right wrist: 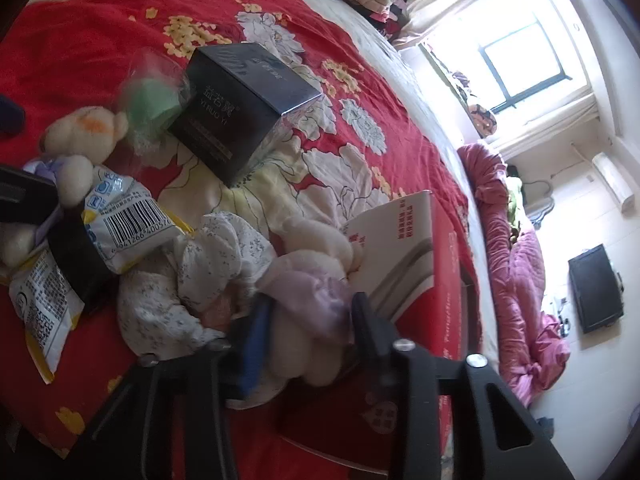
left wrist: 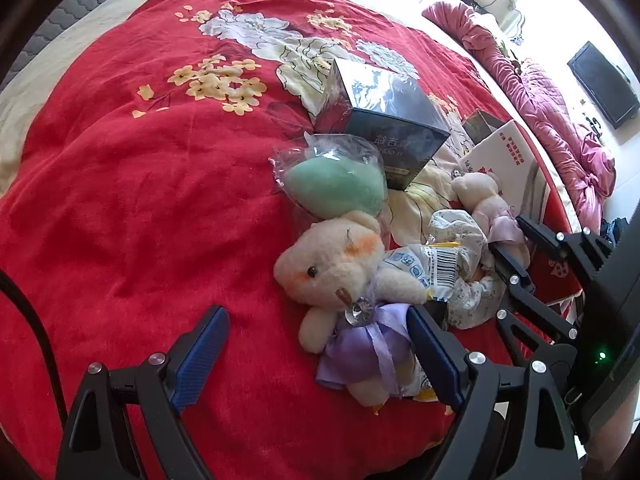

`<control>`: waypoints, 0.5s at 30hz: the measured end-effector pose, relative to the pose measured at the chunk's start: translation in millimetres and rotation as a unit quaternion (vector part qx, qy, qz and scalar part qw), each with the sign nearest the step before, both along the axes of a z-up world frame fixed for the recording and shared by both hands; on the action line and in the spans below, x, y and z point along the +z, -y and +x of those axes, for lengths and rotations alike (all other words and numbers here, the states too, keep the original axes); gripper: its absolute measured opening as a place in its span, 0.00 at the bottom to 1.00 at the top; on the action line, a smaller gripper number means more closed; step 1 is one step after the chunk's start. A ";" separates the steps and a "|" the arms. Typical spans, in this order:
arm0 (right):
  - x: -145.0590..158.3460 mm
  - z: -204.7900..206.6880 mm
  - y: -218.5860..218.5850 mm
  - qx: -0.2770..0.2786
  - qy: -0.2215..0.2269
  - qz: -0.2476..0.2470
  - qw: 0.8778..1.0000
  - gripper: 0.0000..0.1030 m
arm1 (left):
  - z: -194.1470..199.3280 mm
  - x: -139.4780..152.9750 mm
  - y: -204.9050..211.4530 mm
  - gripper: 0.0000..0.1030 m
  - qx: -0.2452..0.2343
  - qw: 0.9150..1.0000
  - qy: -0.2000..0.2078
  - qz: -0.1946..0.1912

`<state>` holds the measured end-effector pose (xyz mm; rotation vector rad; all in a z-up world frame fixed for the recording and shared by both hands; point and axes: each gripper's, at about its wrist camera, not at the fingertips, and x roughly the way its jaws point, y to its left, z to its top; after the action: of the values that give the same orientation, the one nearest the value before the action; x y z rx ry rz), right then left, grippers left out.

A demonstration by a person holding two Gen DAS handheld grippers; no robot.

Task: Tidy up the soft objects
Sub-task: 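Grasp the purple-dressed teddy bear with the left tool while the right tool grasps the pink-dressed bear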

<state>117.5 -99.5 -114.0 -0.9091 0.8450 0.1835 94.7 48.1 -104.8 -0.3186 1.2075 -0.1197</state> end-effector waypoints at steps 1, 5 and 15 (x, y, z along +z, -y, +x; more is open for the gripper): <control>0.6 0.5 0.9 -0.003 -0.001 0.010 1.000 0.26 | 2.1 -1.7 -0.7 0.87 0.000 1.000 -0.002 -0.003; 23.6 -0.2 14.4 -0.027 0.001 0.092 0.995 0.17 | 2.8 -5.2 -7.0 0.86 0.011 1.000 0.000 -0.017; 61.8 9.6 56.4 -0.089 -0.052 0.302 0.948 0.17 | 13.2 -14.4 -11.3 0.59 0.029 0.998 -0.010 -0.055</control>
<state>127.1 -155.9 -52.1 -0.2464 0.8929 0.3139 107.9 59.4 -119.2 -0.4512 1.2122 -0.1328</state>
